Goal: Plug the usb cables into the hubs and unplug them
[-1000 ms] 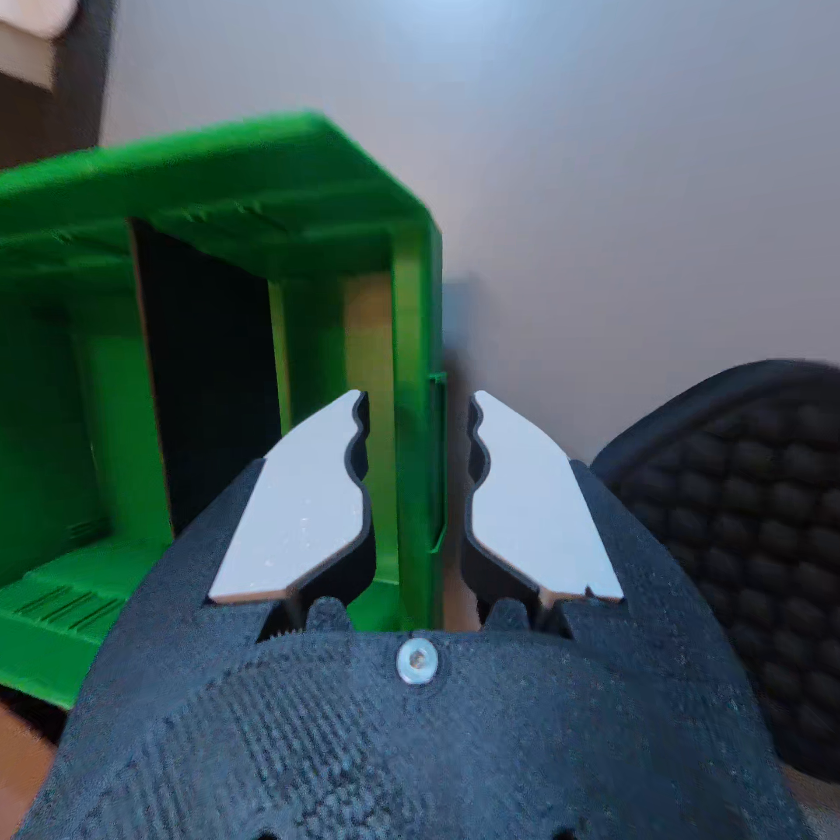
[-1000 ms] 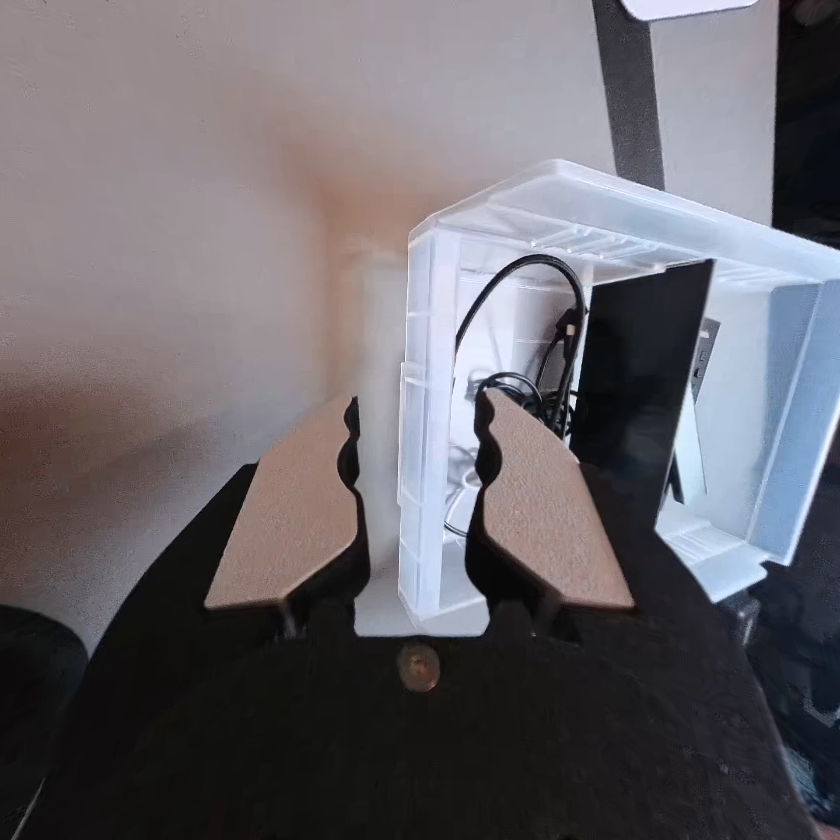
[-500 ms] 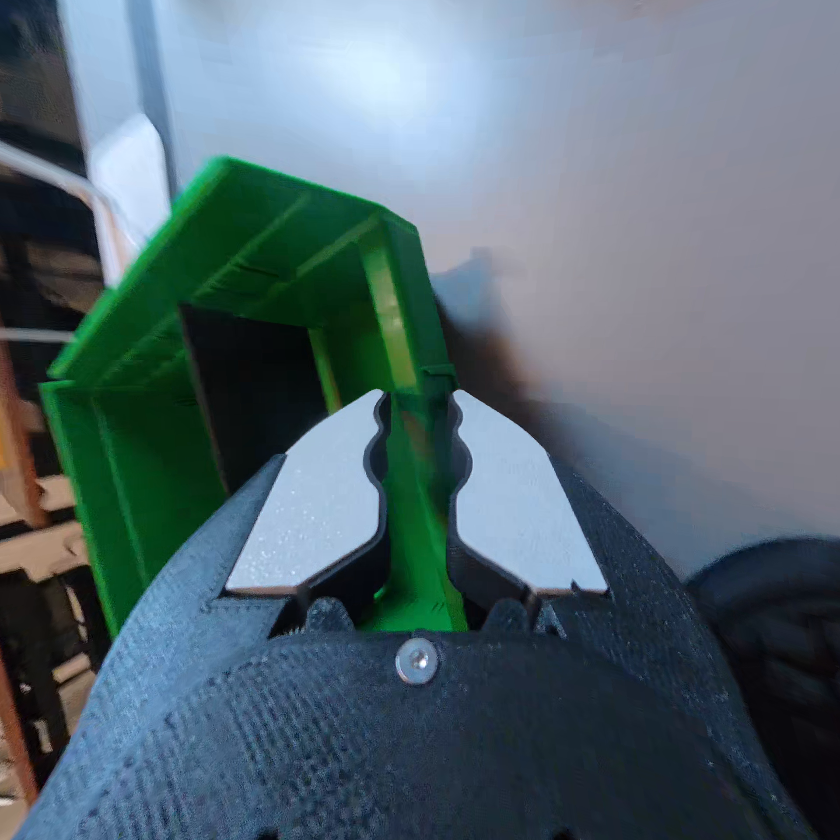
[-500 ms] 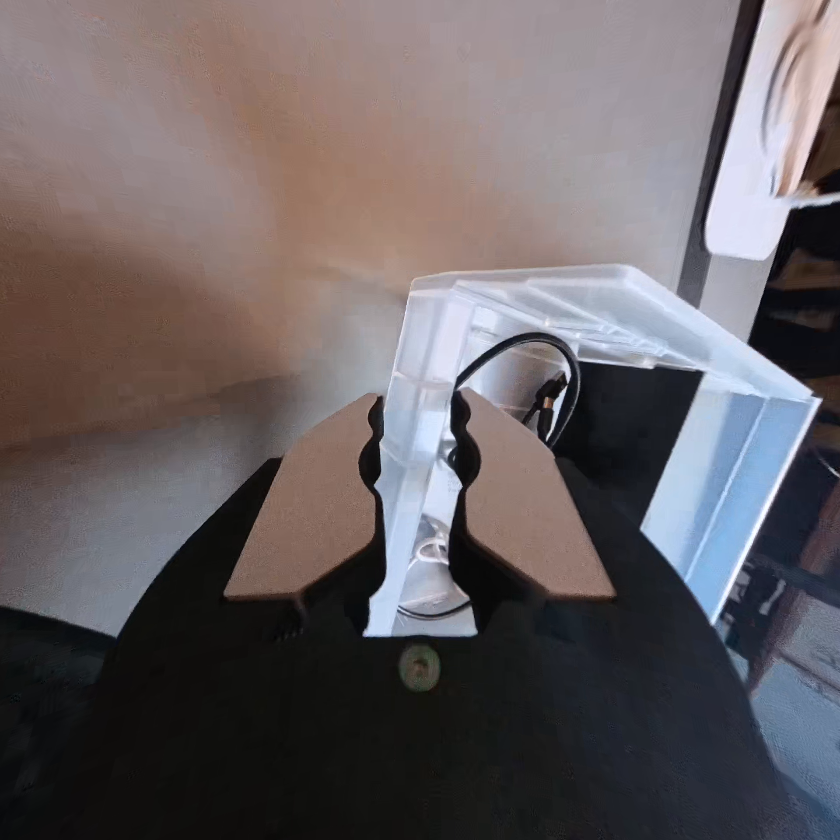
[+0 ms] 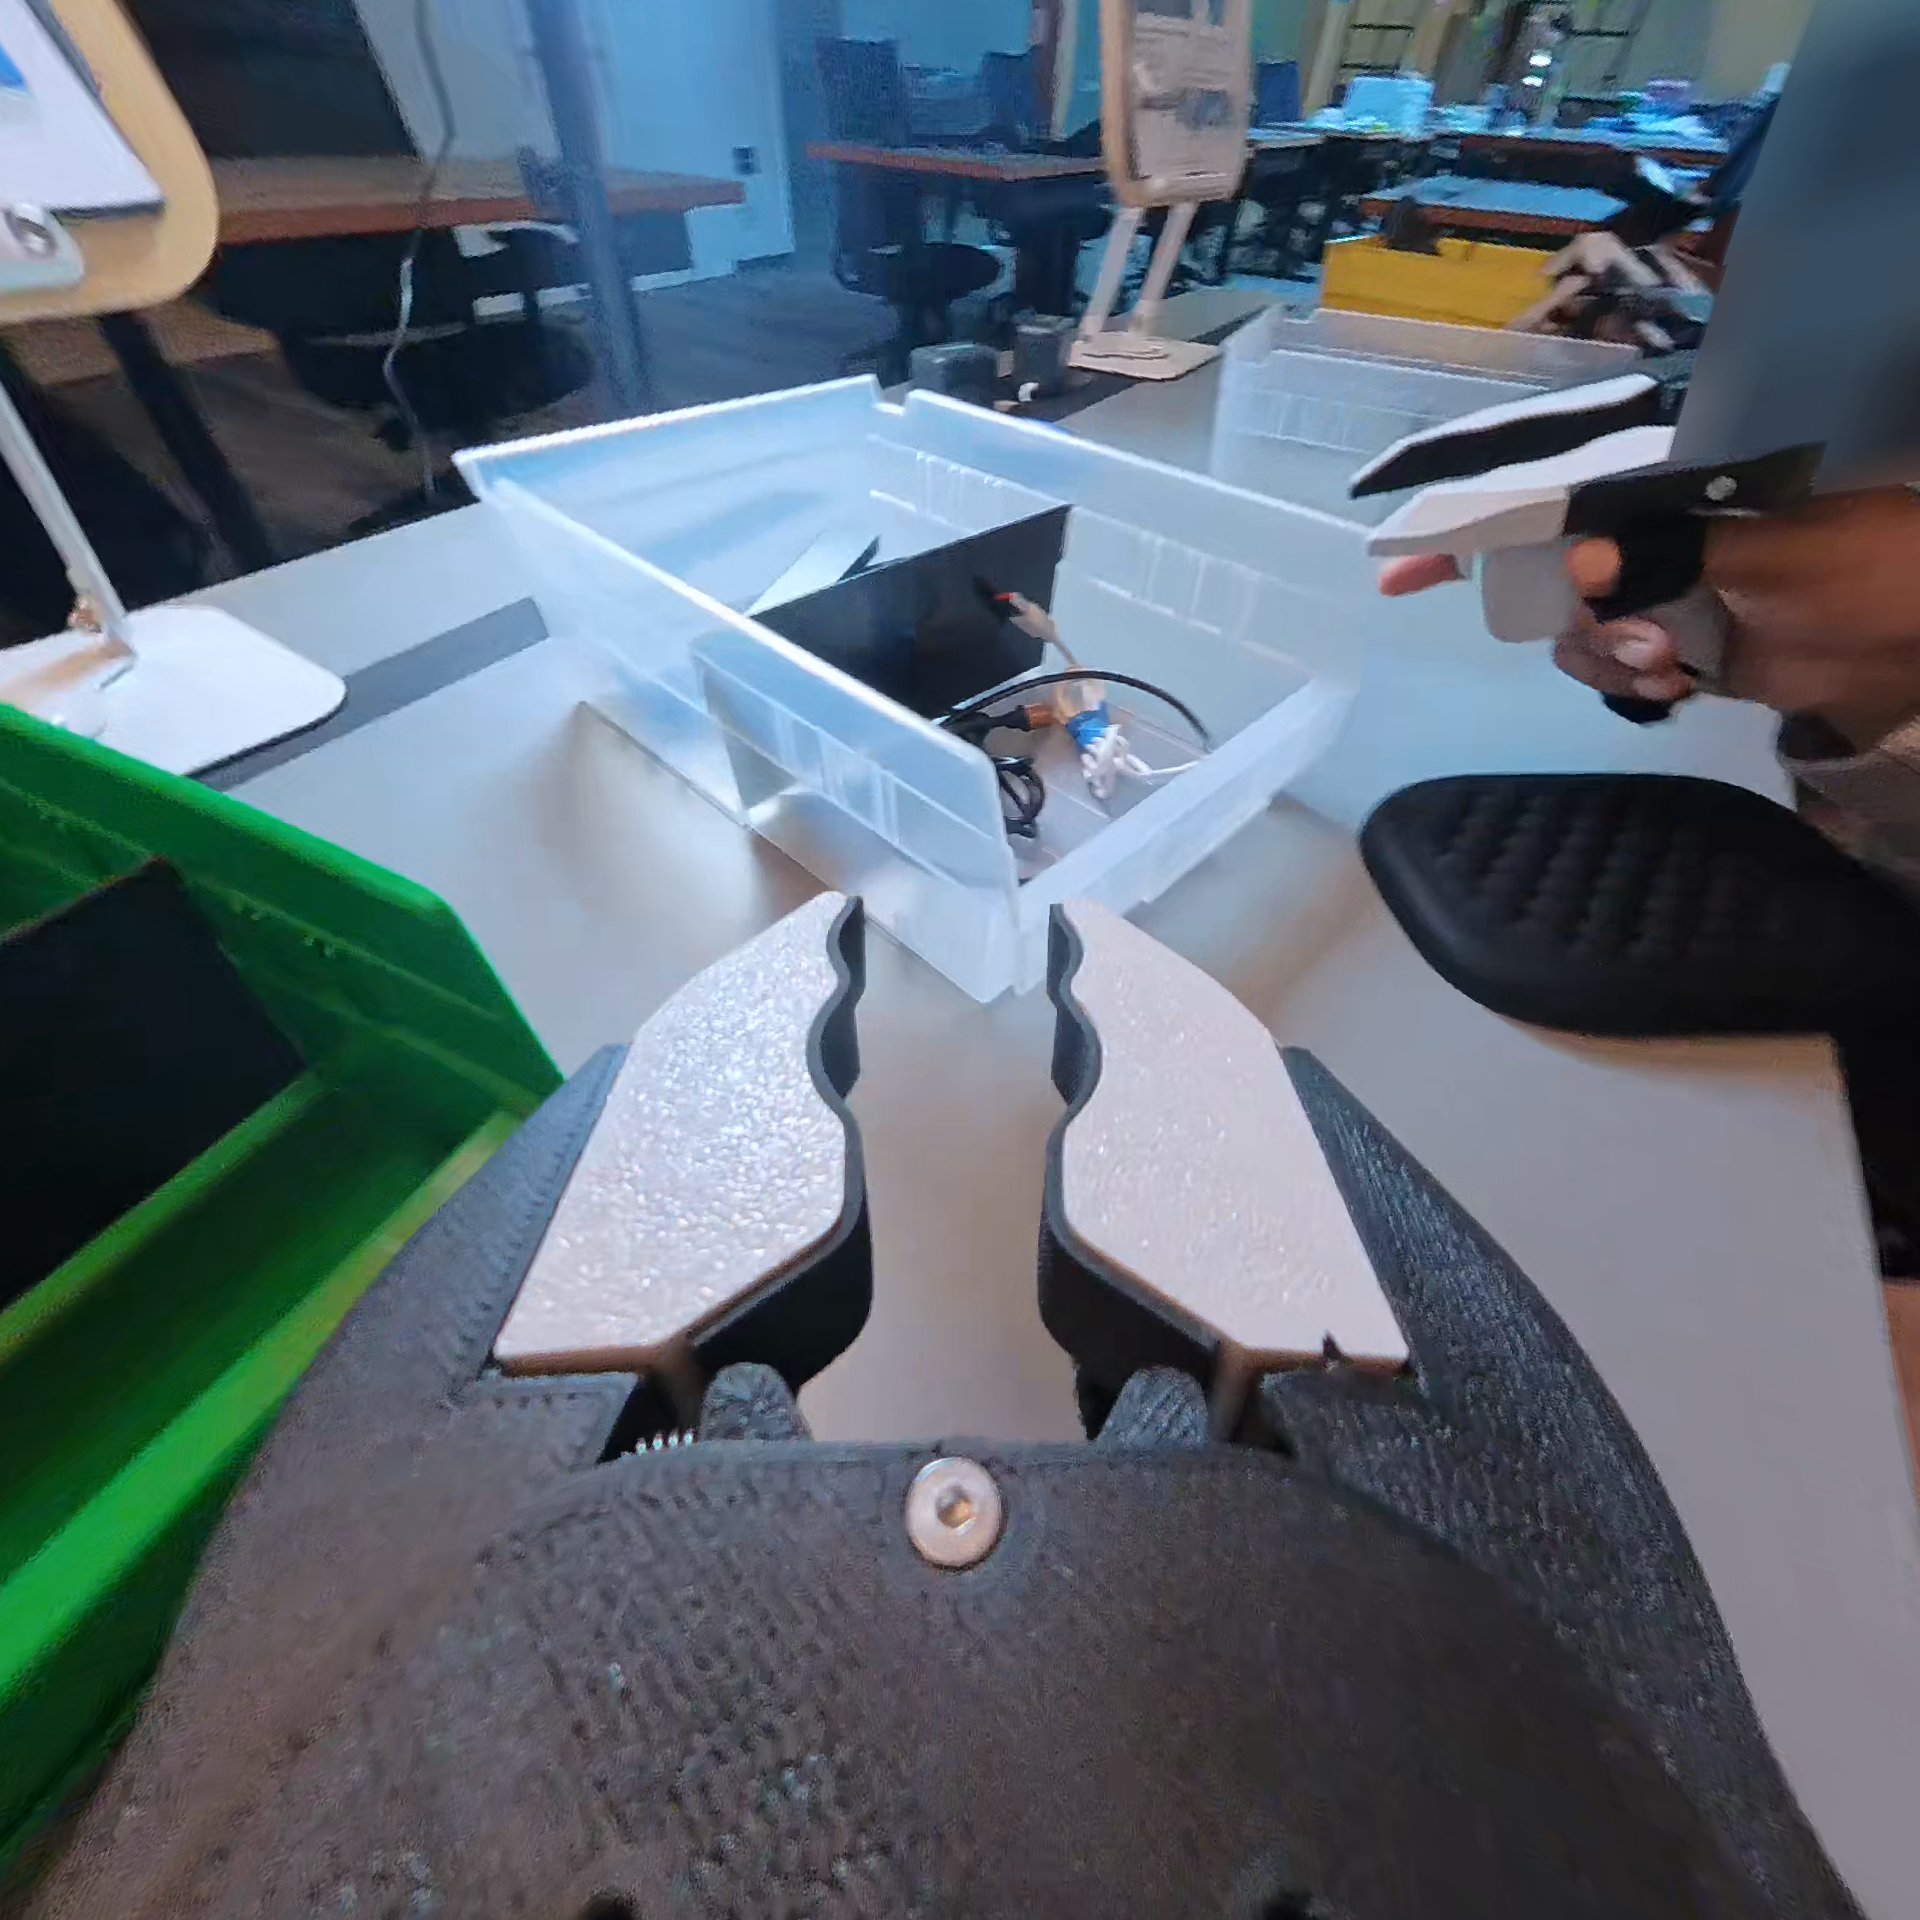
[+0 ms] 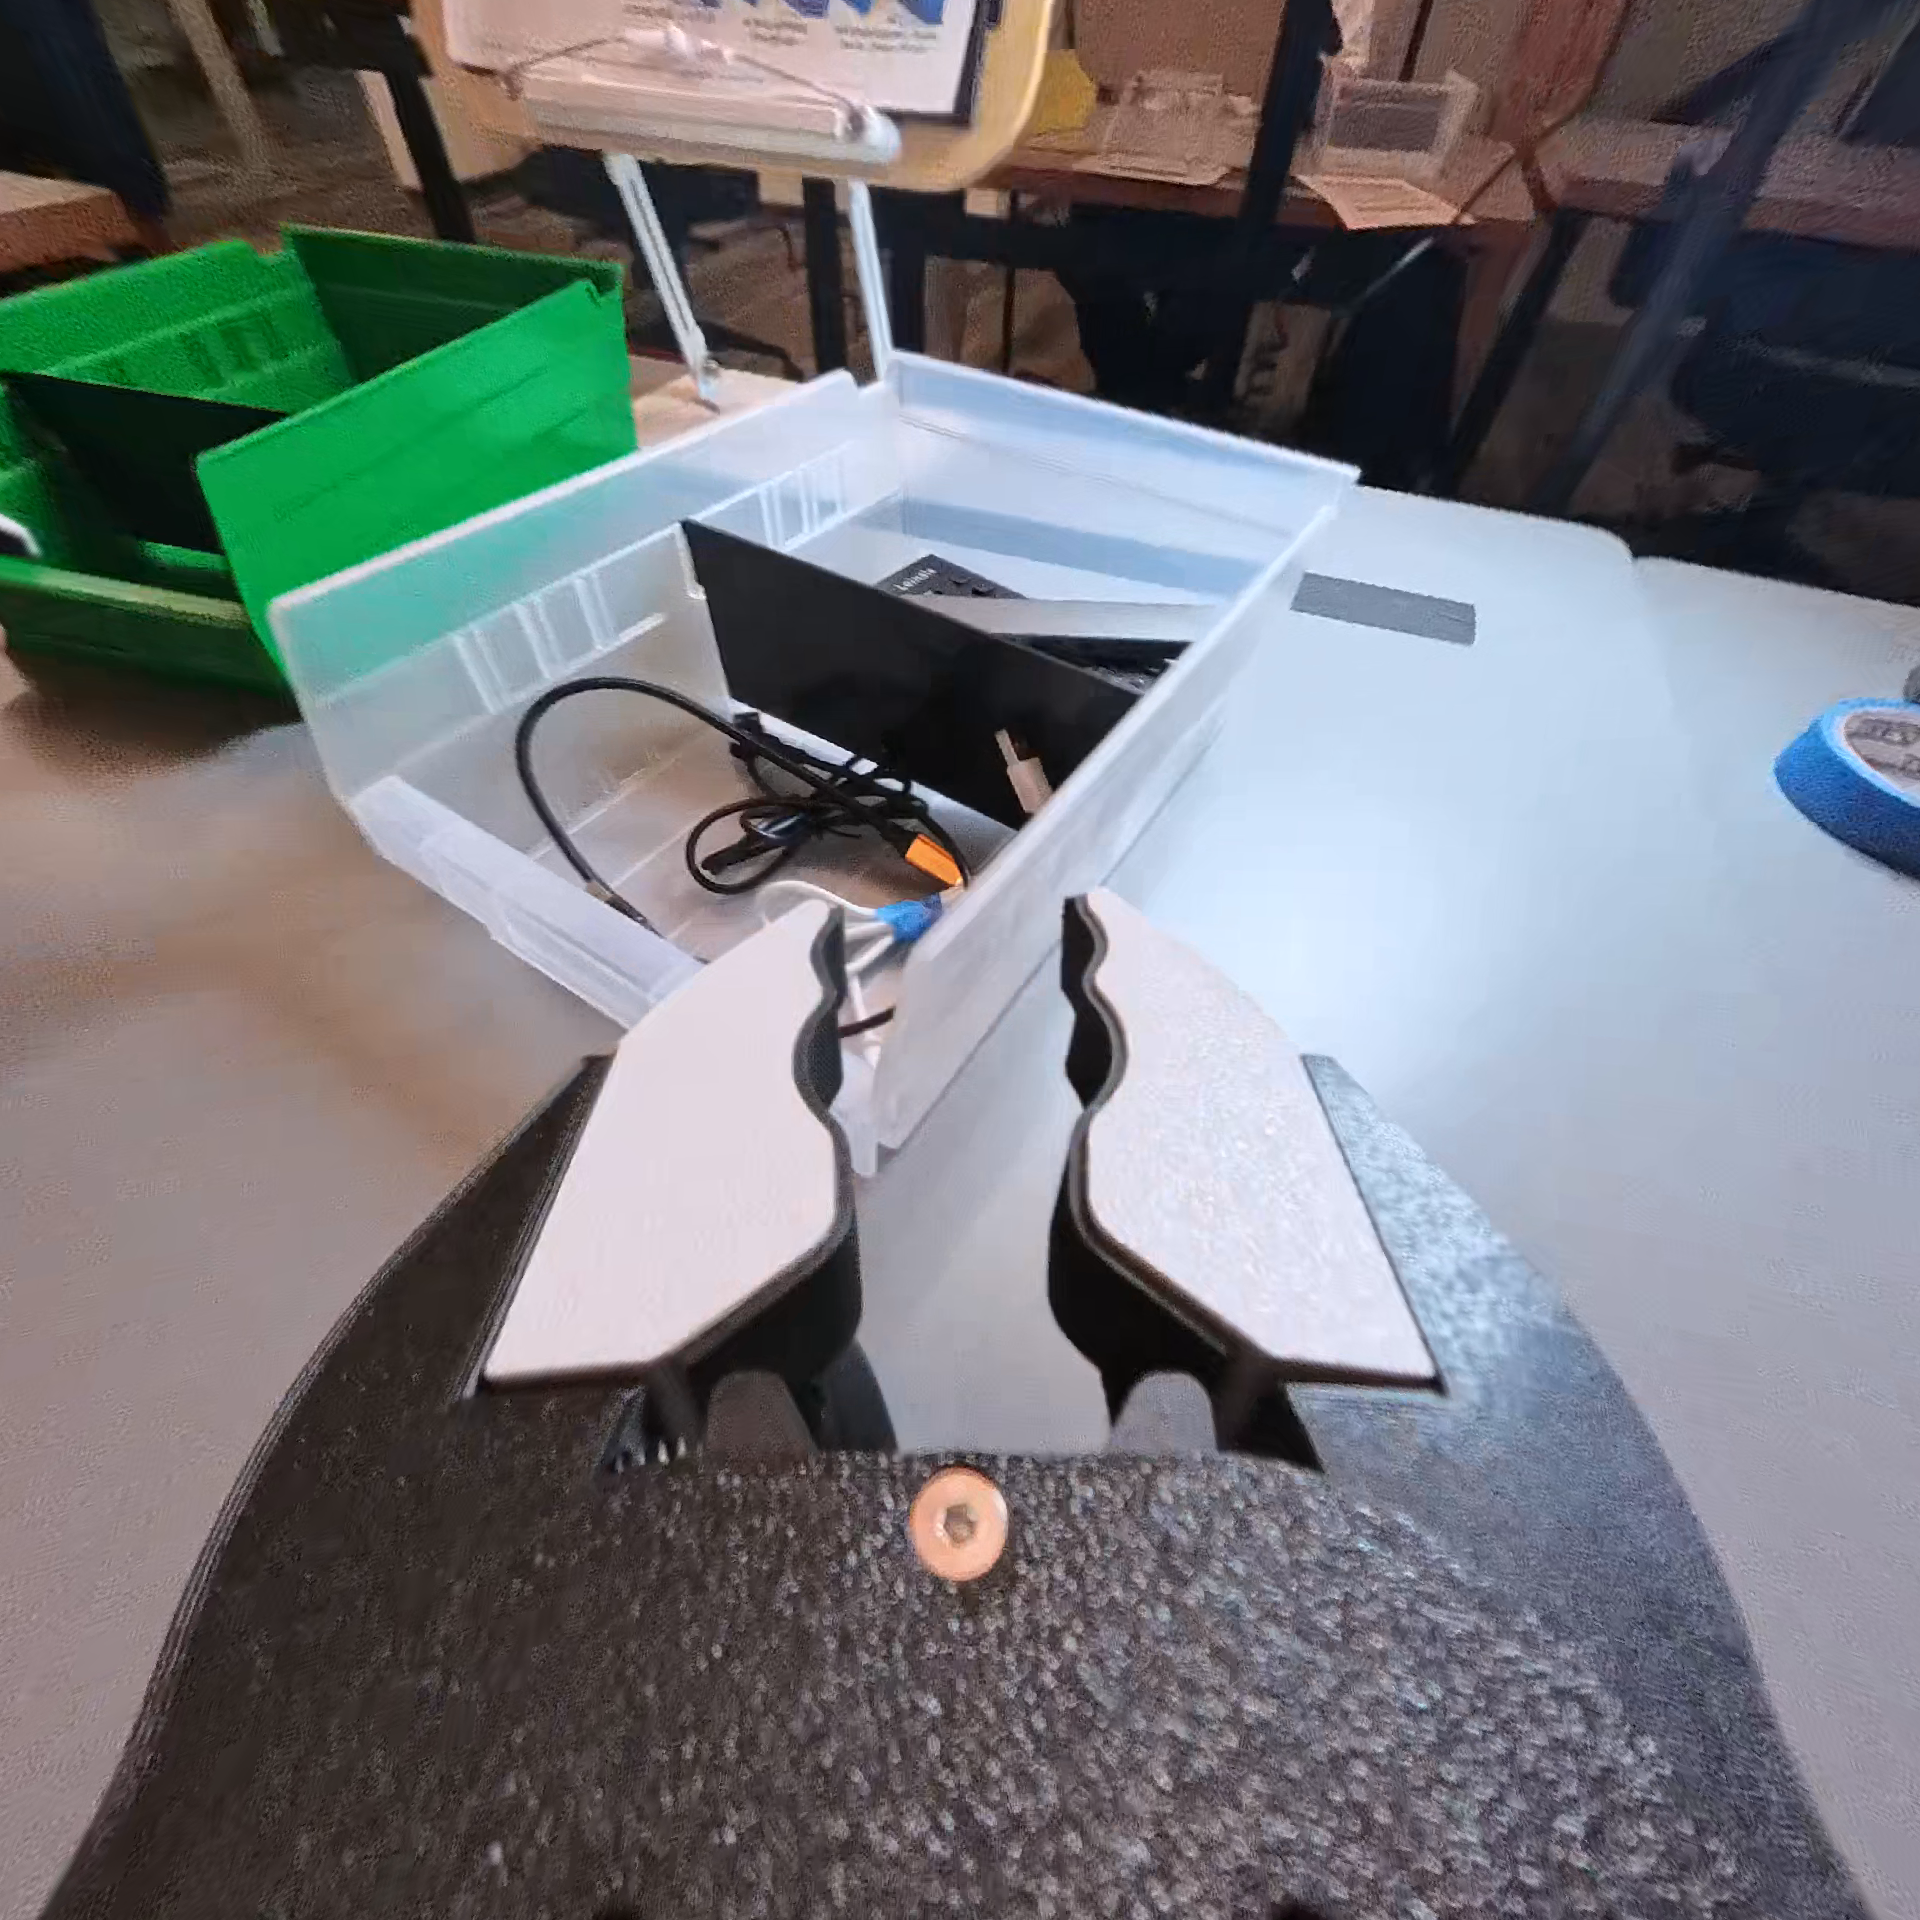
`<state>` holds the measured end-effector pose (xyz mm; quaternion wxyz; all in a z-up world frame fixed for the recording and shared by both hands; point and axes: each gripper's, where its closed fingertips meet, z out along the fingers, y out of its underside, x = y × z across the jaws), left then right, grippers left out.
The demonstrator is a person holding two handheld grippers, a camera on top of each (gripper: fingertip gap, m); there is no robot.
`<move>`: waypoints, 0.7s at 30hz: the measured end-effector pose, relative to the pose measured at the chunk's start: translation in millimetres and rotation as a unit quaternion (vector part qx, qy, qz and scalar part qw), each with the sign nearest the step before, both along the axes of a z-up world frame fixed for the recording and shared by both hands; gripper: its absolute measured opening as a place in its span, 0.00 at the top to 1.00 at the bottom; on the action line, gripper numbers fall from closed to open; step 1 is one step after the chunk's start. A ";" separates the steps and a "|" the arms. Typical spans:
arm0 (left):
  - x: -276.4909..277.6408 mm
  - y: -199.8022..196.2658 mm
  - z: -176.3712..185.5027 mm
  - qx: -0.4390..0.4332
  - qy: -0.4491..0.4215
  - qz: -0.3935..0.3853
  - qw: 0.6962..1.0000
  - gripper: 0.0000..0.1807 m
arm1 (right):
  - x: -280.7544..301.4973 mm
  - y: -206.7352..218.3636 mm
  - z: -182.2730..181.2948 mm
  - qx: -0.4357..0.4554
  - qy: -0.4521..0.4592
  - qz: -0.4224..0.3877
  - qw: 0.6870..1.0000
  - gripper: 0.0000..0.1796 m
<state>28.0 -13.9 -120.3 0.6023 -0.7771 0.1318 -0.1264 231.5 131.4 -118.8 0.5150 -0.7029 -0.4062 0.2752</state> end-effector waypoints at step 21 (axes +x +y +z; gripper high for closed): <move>34.4 109.0 -43.5 -0.014 -0.040 0.106 0.993 0.78 | -24.6 52.5 -42.5 -0.040 0.004 -0.132 0.990 0.90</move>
